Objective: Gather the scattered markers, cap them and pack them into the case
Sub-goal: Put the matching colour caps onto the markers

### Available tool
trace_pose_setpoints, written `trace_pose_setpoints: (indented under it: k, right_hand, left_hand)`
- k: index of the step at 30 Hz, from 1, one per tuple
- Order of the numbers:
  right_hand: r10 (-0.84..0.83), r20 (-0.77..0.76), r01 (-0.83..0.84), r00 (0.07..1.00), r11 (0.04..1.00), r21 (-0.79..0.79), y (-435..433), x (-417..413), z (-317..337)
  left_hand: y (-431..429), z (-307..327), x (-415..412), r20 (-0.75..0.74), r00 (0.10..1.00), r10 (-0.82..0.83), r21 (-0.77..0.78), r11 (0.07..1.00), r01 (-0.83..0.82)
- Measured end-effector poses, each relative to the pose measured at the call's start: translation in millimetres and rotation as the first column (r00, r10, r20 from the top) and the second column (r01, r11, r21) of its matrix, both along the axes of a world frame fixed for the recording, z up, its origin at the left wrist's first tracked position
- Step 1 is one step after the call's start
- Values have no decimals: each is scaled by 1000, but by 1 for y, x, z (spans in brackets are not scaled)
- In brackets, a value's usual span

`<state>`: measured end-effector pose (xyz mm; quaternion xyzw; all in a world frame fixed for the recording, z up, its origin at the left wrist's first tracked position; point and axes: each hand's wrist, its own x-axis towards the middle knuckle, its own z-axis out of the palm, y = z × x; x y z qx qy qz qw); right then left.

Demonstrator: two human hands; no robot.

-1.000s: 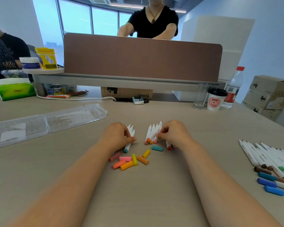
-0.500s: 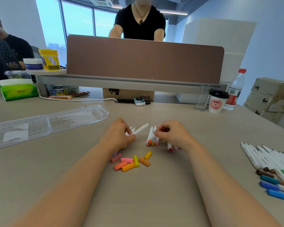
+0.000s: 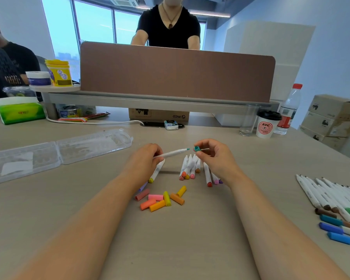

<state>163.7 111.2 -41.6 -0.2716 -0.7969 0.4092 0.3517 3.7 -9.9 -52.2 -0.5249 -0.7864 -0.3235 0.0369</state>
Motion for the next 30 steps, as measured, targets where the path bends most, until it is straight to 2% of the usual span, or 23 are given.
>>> trace_pose_setpoints:
  k: [5, 22, 24, 26, 30]
  right_hand:
    - [6, 9, -7, 1000, 999, 33, -1, 0, -1]
    - [69, 22, -70, 997, 996, 58, -6, -2, -1]
    - [70, 23, -72, 997, 996, 60, -8, -3, 0]
    - [64, 4, -64, 998, 996, 58, -8, -3, 1]
    - [73, -8, -73, 997, 996, 49, -7, -1, 2]
  left_hand:
    - [-1, 3, 2, -96, 995, 10, -11, 1000, -11]
    - [1, 3, 4, -229, 973, 1, -82, 996, -20]
    - [0, 2, 6, -158, 987, -41, -64, 997, 32]
    - [-3, 1, 6, -30, 995, -99, 16, 995, 99]
    - [-7, 1, 6, 142, 980, -141, 112, 986, 125]
